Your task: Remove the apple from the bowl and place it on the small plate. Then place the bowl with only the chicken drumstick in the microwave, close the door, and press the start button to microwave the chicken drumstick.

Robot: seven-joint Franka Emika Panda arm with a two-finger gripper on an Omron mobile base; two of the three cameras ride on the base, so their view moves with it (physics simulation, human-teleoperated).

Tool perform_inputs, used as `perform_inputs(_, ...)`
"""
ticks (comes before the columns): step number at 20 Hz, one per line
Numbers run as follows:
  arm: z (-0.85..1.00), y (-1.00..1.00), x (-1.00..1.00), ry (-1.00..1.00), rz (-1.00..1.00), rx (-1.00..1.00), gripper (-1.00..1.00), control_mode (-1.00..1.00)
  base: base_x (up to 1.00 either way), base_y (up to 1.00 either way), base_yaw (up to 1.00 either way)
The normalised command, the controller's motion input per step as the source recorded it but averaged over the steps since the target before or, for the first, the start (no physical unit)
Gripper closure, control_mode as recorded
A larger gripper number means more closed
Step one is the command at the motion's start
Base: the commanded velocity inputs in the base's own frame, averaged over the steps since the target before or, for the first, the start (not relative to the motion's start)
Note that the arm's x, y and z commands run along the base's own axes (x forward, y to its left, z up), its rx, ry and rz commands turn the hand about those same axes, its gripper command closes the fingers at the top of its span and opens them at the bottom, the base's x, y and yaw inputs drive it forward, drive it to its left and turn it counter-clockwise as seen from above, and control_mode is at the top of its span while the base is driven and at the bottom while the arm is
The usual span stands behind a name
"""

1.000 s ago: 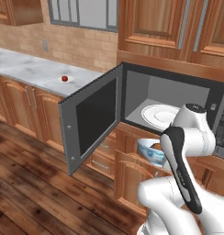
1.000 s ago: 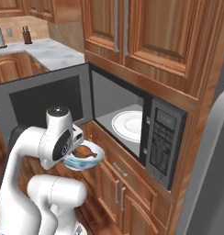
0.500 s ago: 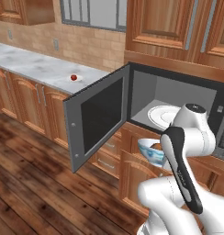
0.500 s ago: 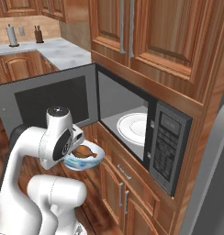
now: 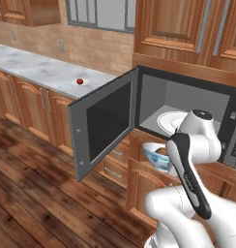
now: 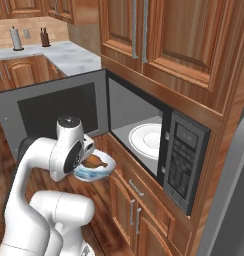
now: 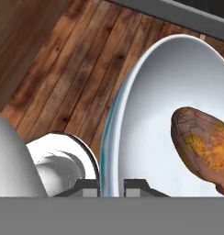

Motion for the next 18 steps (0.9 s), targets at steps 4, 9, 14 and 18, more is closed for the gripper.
perform_inputs(4,0.22,-0.13,1.00,0.00,-0.01,0.00,1.00,-1.00,0.00,0.00,0.00)
perform_inputs(9,0.03,-0.27,0.88,0.00,-0.12,-0.01,1.00,-1.00,0.00,0.00,0.00)
perform_inputs(14,0.00,-0.44,0.83,-0.02,-0.13,0.00,1.00,-1.00,0.00,0.00,0.00)
perform_inputs(18,0.00,-0.46,0.18,-0.24,-0.05,-0.07,1.00,-1.00,0.00,0.00,0.00)
